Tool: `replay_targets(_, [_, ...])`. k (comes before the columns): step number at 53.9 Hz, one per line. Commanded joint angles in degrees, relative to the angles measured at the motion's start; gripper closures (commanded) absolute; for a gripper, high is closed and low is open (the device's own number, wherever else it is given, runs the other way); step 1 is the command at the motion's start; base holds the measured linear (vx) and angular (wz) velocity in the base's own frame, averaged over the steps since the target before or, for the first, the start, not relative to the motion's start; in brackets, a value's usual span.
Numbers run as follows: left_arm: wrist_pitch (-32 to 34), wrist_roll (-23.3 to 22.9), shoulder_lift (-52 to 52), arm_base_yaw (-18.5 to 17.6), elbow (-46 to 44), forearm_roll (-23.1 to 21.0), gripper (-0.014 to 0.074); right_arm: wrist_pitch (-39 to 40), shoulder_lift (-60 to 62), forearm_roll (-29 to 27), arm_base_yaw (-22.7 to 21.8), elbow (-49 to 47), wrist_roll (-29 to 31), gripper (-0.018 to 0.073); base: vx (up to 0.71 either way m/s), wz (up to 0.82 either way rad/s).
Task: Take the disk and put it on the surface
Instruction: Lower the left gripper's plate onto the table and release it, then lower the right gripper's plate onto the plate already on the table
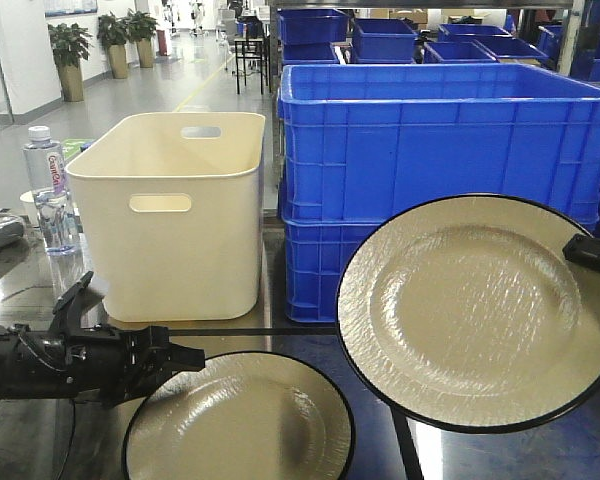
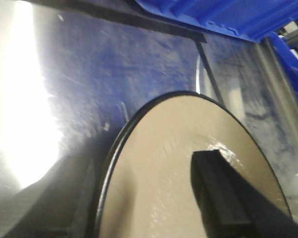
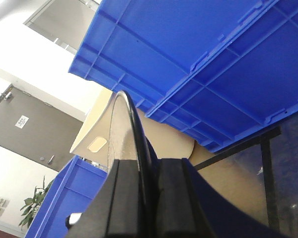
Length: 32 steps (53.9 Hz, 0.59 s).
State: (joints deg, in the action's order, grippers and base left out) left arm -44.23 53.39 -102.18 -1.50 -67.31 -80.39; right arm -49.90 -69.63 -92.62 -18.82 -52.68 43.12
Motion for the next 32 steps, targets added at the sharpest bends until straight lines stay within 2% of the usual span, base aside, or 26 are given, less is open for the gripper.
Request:
replay_targets(1, [0.48, 1.57, 3.12, 1.05, -1.65, -3.81, 0.0032, -2.26, 1.88, -9.66, -0.19, -2.46, 0.27, 0.0568, 0.0, 0.0])
replay_targets(10, [1.51, 2.32, 6.63, 5.54, -1.65, -3.34, 0.0036, -2.27, 1.88, -9.27, 0.36, -2.46, 1.12, 0.0568, 0.0, 0.0])
replay_targets(16, [-1.25, 6.07, 11.01, 9.18, -1.65, -1.94, 0.0066, -1.79, 0.76, -9.27, 4.0, -2.46, 3.64, 0.0568, 0.0, 0.0])
replay_targets(19, [-3.17, 6.08, 13.85, 11.08, -1.65, -0.18, 0.011, -1.35, -0.37, -9.27, 6.6, -2.46, 4.39, 0.0568, 0.0, 0.0])
replay_targets(25, [-4.08, 1.83, 20.26, 13.91, -1.65, 6.7, 0.0325, 1.24, -3.52, -9.63, 12.73, -2.46, 4.6, 0.0568, 0.0, 0.0])
replay_targets(30, [-2.48, -1.63, 24.46, 14.62, -1.65, 11.18, 0.0571, 3.92, -7.1, -9.63, 18.82, -3.47, 5.31, 0.0568, 0.0, 0.0])
replay_targets(32, [-2.09, -2.19, 25.82, 14.62, -1.65, 11.99, 0.0607, 4.83, -8.52, -9.63, 21.02, -4.16, 5.44, 0.0568, 0.0, 0.0])
